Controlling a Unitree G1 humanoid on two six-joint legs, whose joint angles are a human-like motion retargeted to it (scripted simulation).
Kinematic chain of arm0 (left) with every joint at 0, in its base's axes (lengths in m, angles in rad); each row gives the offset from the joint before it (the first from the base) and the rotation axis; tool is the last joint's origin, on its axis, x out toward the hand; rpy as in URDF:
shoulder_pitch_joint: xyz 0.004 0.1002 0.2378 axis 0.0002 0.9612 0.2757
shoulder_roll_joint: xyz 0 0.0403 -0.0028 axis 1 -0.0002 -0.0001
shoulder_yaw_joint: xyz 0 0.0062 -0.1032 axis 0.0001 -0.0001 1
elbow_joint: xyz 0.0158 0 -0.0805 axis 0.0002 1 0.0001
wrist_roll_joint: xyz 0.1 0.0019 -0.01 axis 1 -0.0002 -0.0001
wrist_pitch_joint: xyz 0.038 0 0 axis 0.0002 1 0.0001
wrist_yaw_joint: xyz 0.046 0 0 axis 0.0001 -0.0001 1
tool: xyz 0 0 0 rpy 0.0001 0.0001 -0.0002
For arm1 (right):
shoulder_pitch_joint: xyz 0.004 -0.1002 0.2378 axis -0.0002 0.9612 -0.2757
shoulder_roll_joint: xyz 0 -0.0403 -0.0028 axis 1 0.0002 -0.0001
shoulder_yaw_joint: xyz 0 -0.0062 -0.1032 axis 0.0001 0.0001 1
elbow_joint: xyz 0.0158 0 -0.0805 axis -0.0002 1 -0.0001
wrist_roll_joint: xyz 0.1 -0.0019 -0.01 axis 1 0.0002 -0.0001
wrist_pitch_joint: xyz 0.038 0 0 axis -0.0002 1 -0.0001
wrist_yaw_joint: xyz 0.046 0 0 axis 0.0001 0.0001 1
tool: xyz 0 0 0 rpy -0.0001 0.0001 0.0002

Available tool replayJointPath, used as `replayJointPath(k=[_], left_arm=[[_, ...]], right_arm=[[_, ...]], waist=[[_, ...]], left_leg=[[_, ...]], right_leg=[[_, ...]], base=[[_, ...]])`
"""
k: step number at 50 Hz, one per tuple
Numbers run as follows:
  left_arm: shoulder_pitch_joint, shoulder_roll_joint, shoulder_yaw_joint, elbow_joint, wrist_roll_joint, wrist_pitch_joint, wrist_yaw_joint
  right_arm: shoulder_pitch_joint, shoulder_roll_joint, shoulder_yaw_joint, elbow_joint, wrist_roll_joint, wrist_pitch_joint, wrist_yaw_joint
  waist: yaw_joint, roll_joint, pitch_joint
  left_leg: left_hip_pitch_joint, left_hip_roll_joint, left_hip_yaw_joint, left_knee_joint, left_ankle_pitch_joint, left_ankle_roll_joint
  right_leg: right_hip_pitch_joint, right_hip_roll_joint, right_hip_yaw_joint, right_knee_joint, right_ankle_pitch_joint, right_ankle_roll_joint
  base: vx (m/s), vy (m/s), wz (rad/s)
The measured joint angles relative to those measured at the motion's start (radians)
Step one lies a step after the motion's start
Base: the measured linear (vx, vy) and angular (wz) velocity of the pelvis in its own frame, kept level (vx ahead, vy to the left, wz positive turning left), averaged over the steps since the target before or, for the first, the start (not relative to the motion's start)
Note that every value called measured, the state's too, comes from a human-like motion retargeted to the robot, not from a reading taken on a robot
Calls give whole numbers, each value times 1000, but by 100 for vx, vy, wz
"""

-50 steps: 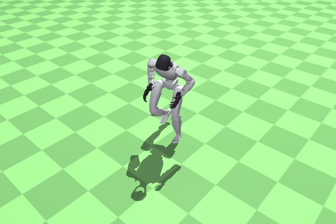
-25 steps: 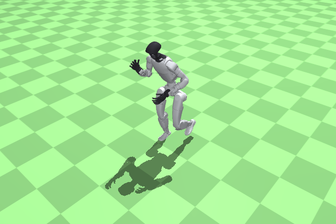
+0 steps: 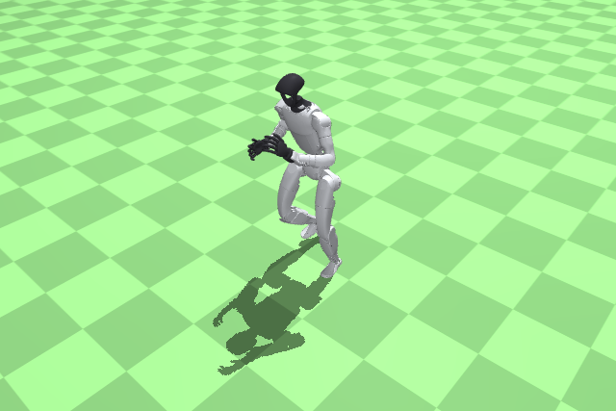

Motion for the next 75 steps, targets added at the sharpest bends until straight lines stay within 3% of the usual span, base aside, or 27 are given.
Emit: replayJointPath(k=[3, 6, 8, 10, 14, 17, 20, 22, 25, 28, 30, 32, 35, 38, 40, 42, 45, 47, 50, 52, 55, 58, 62, 65, 67, 70, 75], left_arm=[[490, 18, 68, 91, -160, -66, -85], [937, 27, 182, 91, -261, -106, -202], [1179, 34, 255, 51, -337, -124, -291], [1324, 25, 302, 3, -434, -138, -387], [1109, 17, 308, -96, -482, -181, -407], [565, -2, 266, -125, -292, -169, -293], [-79, -74, 199, -106, 19, -27, -145], [-380, -130, 176, -123, 111, 49, -49], [-597, -186, 135, -170, 96, 70, 61], [-484, -175, 144, -218, 53, 13, 49], [-293, -162, 176, -253, -18, -45, -6], [-56, -159, 198, -272, -145, -98, -82], [324, -122, 213, -239, -288, -142, -185], [677, -5, 215, -108, -347, -135, -237], [884, 74, 196, 5, -356, -115, -313], [988, 153, 146, 80, -410, -91, -363], [1017, 252, 113, 65, -476, -109, -404], [968, 260, 144, 0, -513, -111, -410], [874, 156, 235, -68, -480, -117, -391], [770, 55, 277, -93, -421, -125, -342], [553, -76, 300, -123, -337, -140, -248], [267, -136, 308, -144, -271, -147, -138], [-121, -179, 348, -173, -89, -100, -48], [-231, -264, 327, -207, 31, -61, 23], [-157, -305, 277, -198, 9, -59, 45], [61, -315, 219, -63, -60, -82, 32], [532, -147, 92, 126, -274, -163, 22]], right_arm=[[-150, 8, -50, -125, -5, -3, 50], [-410, 69, -102, -192, -112, -20, -45], [-581, 122, -121, -211, -204, -25, -144], [-687, 171, -134, -250, -254, -34, -201], [-387, 187, -221, -386, -65, -64, -62], [103, 132, -266, -257, -21, -28, 52], [443, 37, -266, -58, -29, 43, 177], [574, -58, -293, -71, -24, 46, 201], [625, -164, -364, -151, -7, 48, 200], [488, -154, -340, -161, -33, 59, 173], [308, -101, -268, -108, -83, 59, 143], [105, -19, -199, -46, -114, 47, 112], [-230, 104, -134, 7, -164, 6, 17], [-656, 156, -157, -25, -204, -8, -121], [-934, 177, -160, -57, -196, -40, -209], [-1078, 177, -127, -99, -196, -58, -262], [-1016, 127, -68, -163, -105, -114, -300], [-827, 89, -86, -178, -36, -89, -227], [-515, 51, -100, -159, -61, -23, -85], [-319, 22, -97, -130, -147, 0, -19], [-66, -17, -89, -52, -273, 20, 28], [102, -49, -90, 73, -243, 50, 41], [132, -88, -47, 246, -196, 64, 34], [5, -162, 53, 329, -227, 20, -58], [-91, -170, 76, 337, -248, 0, -119], [-247, -120, 42, 309, -263, -24, -185], [-351, 34, -107, -100, -156, -99, -282]], waist=[[-47, 20, -37], [-34, -14, -93], [10, -73, -119], [57, -141, -129], [123, -165, -63], [90, -115, 40], [-24, -99, 32], [-97, -105, -15], [-148, -113, -92], [-93, -104, -156], [-40, -76, -174], [0, -21, -171], [48, 60, -146], [72, 32, -59], [58, -14, -16], [100, -44, 10], [199, -48, -45], [244, -28, -102], [203, -17, -167], [141, -51, -159], [64, -135, -113], [16, -191, -36], [-16, -139, 133], [-114, -48, 212], [-166, -20, 212], [-210, 14, 212], [-181, 22, 212]], left_leg=[[98, 18, 45, -229, 185, -16], [158, -2, 91, -348, 365, -24], [182, -35, 132, -330, 394, 12], [147, -59, 167, -140, 316, 83], [-61, -54, 46, 499, 90, 91], [-132, -39, -66, 788, -32, 85], [-224, -41, -122, 909, -94, 95], [-224, -41, -105, 828, -93, 83], [-124, -58, -32, 492, -42, 44], [44, -122, -27, 6, 70, -2], [145, -140, -71, -270, 173, -7], [188, -111, -140, -396, 269, -24], [194, -37, -206, -426, 327, -43], [177, -53, -177, -325, 111, 96], [14, -75, -144, -8, -89, 150], [-69, -104, -142, 106, -95, 216], [-71, -90, -104, 10, -7, 116], [16, -63, -93, -211, 155, 60], [53, -42, -63, -400, 417, -18], [49, -60, 12, -422, 489, -44], [-7, -91, 115, -249, 391, 21], [-206, -77, 114, 287, 177, 57], [-372, -14, 50, 786, -37, 80], [-529, -6, -37, 964, -99, 111], [-635, -36, -57, 1005, -107, 125], [-698, -91, -59, 935, -85, 120], [-609, -103, -13, 759, -36, 125]], right_leg=[[83, 28, -95, -406, 101, 47], [163, 67, -8, -871, 282, 114], [177, 51, 127, -1054, 401, 145], [167, 8, 241, -1114, 470, 170], [210, -22, 253, -1108, 305, 113], [214, 16, 142, -918, 137, 14], [109, -5, -19, -650, 46, 27], [124, -17, -111, -696, 88, 70], [164, -9, -180, -866, 276, 124], [179, 24, -133, -1007, 496, 170], [183, 65, -80, -1035, 550, 167], [157, 129, -22, -924, 485, 117], [1, 228, 48, -465, 312, 30], [-159, 197, 85, 32, 153, -16], [-239, 141, 101, 256, 52, -34], [-257, 103, 123, 309, 26, -49], [-183, 56, 91, 130, 38, -14], [-45, 66, 28, -190, 98, 28], [165, 110, -36, -758, 275, 114], [249, 105, -7, -1018, 388, 153], [265, 38, 60, -1161, 487, 184], [242, -35, 94, -1163, 441, 199], [111, -8, 96, -917, 164, 165], [-151, 31, 61, -559, 53, 52], [-316, 16, 45, -406, 38, 66], [-398, -4, 37, -425, 37, 43], [-376, -31, 23, -569, 125, 38]], base=[[19, -13, -73], [16, -25, -134], [13, -28, -170], [10, -24, -134], [4, -20, -6], [-4, -19, 154], [-2, -19, 254], [6, -13, 219], [5, -6, 97], [-1, -1, -46], [-5, -2, -110], [-10, -3, -112], [-19, -3, -100], [-29, -4, -55], [-28, -8, 2], [-18, -8, -18], [5, -8, -41], [9, -14, -31], [-5, -20, 42], [-22, -25, 89], [-33, -24, 73], [-38, -17, 30], [-45, -7, -13], [-50, -2, 56], [-37, -2, 91], [-27, 2, 70], [-10, 3, 44]])
